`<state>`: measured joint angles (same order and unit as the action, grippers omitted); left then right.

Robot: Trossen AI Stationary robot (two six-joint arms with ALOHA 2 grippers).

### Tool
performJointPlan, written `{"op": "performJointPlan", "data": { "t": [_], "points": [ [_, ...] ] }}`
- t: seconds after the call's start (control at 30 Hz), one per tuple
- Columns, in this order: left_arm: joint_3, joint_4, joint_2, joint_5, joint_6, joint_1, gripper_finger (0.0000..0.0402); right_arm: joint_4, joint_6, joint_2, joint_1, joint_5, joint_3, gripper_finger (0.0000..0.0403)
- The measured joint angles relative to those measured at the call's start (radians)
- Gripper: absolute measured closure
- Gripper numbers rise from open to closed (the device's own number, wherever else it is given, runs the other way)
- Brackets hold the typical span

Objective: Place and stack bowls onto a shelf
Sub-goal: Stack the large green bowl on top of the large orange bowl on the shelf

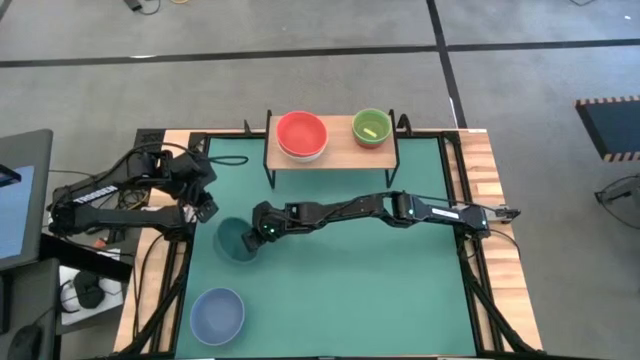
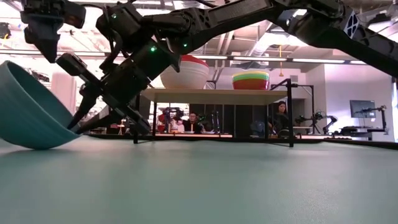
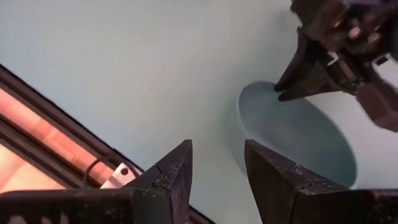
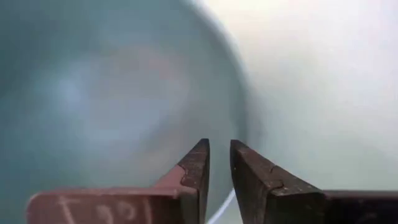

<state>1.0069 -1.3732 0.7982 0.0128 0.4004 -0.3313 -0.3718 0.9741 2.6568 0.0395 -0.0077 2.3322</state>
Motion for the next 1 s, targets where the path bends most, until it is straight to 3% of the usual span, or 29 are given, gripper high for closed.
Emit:
{"op": "performJointPlan", "data": {
  "t": [0.23,0.5,0.77,1.0],
  "points": [
    [-0.071,-0.044,-0.001,-0.021,0.035,0.000,0.0272,0.021,-0.011,0.000,0.003,0.014,0.000,0.0244],
    [-0.206,-0.047,0.000,-0.088,0.058,0.000,0.0272,-0.008,-0.055,-0.008,0.026,0.143,0.000,0.0159],
    [-0.247,0.042,0.000,-0.148,0.053,0.005,0.0272,-0.137,-0.072,-0.066,0.048,0.285,0.000,0.0154],
    [-0.251,0.123,0.000,-0.143,0.065,0.018,0.0272,-0.189,-0.032,-0.053,0.016,0.250,0.000,0.0154]
  ]
}}
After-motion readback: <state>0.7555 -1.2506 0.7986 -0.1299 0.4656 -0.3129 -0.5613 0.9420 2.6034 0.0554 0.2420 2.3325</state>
